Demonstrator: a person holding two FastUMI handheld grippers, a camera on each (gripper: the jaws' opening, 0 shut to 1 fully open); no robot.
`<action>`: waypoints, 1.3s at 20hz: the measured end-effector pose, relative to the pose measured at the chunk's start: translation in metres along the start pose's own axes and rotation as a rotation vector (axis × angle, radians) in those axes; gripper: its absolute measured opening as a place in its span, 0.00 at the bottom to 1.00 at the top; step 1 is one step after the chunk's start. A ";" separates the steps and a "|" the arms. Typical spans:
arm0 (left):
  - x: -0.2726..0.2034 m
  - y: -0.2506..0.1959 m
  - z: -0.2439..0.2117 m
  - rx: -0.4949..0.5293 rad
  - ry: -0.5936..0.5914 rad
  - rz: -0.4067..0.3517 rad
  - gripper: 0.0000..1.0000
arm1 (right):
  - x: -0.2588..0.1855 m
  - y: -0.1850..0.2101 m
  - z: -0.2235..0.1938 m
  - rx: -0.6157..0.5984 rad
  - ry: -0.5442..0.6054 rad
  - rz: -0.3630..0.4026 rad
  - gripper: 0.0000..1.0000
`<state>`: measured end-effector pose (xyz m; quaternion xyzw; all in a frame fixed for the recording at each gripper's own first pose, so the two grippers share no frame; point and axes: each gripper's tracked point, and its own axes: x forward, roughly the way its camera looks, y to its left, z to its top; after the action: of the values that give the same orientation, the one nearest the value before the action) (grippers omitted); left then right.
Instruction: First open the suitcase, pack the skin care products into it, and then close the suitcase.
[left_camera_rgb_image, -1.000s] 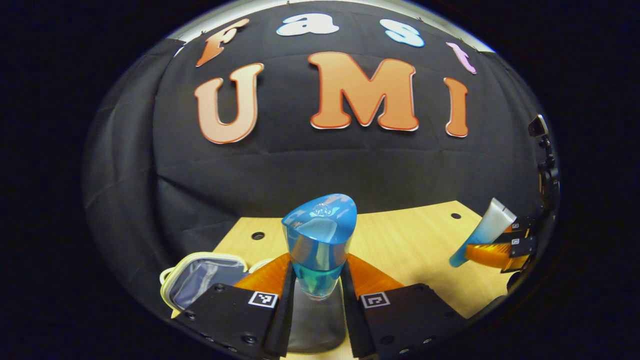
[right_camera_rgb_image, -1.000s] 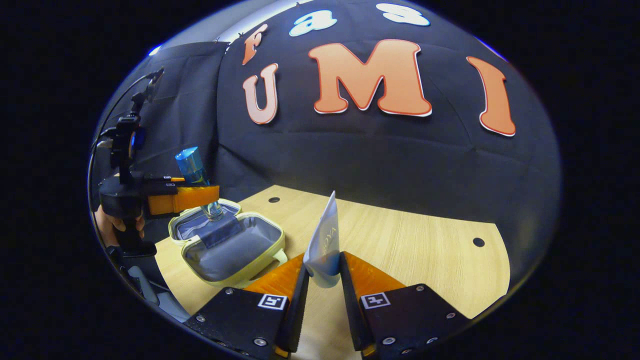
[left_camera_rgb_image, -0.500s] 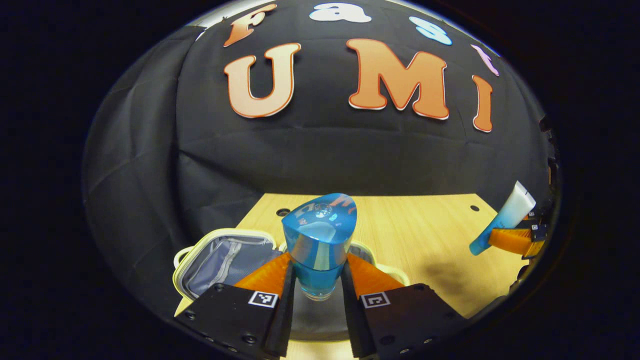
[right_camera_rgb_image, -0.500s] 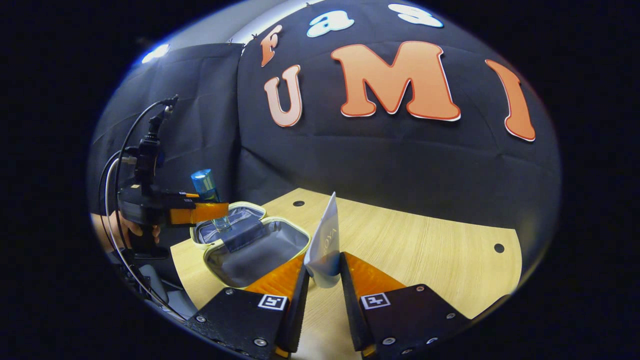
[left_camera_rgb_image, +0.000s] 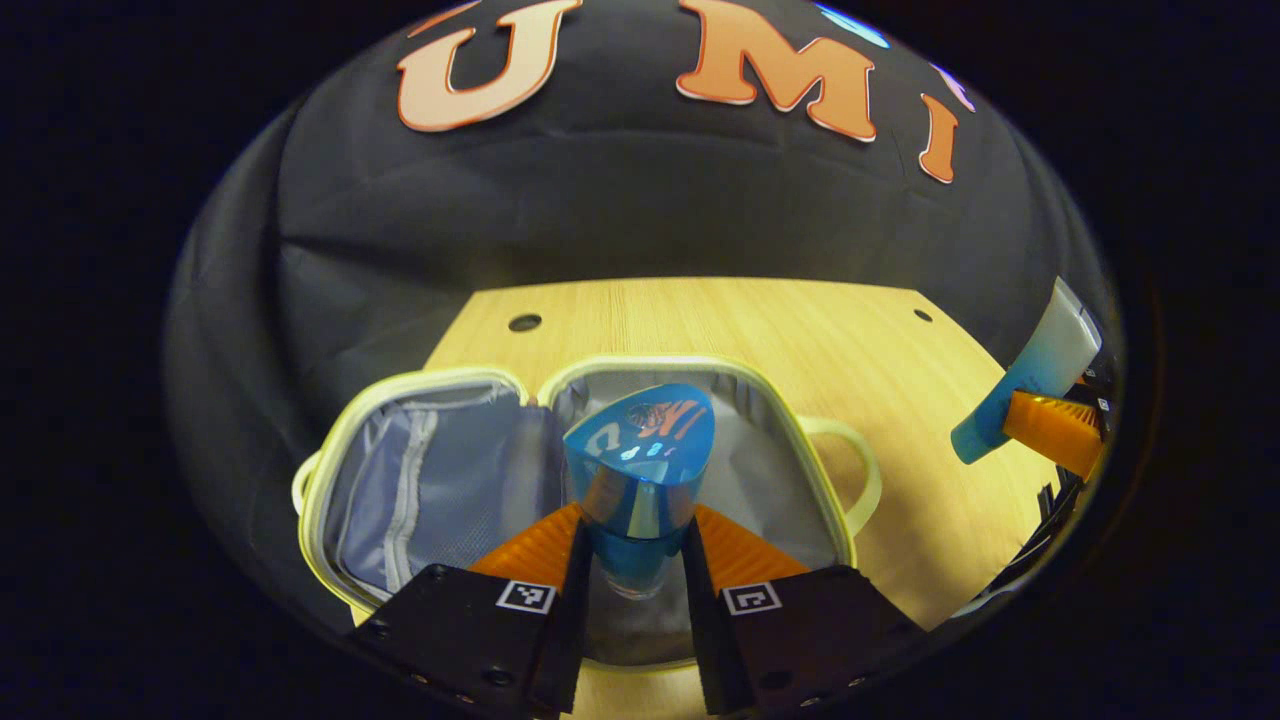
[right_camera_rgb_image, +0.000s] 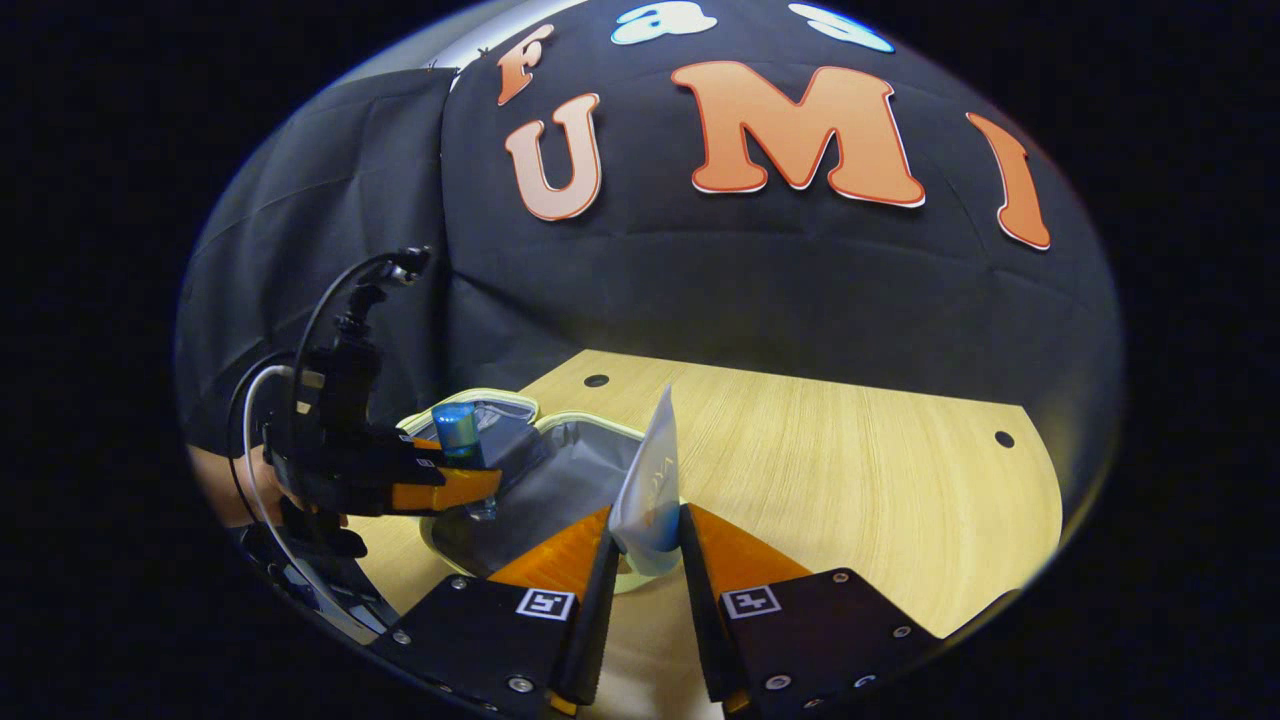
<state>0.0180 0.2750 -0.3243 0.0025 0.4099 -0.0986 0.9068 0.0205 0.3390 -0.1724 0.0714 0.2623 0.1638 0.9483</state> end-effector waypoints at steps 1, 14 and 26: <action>0.005 0.004 -0.008 0.005 0.026 -0.017 0.45 | 0.003 0.006 -0.003 0.018 0.002 -0.019 0.40; 0.055 0.013 -0.048 -0.017 0.272 -0.049 0.46 | 0.047 0.057 -0.030 0.098 0.130 -0.026 0.40; 0.082 0.014 -0.057 -0.054 0.373 0.062 0.51 | 0.095 0.057 -0.054 0.157 0.256 0.071 0.40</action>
<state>0.0314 0.2790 -0.4243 0.0091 0.5730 -0.0572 0.8175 0.0539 0.4279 -0.2512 0.1333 0.3902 0.1840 0.8923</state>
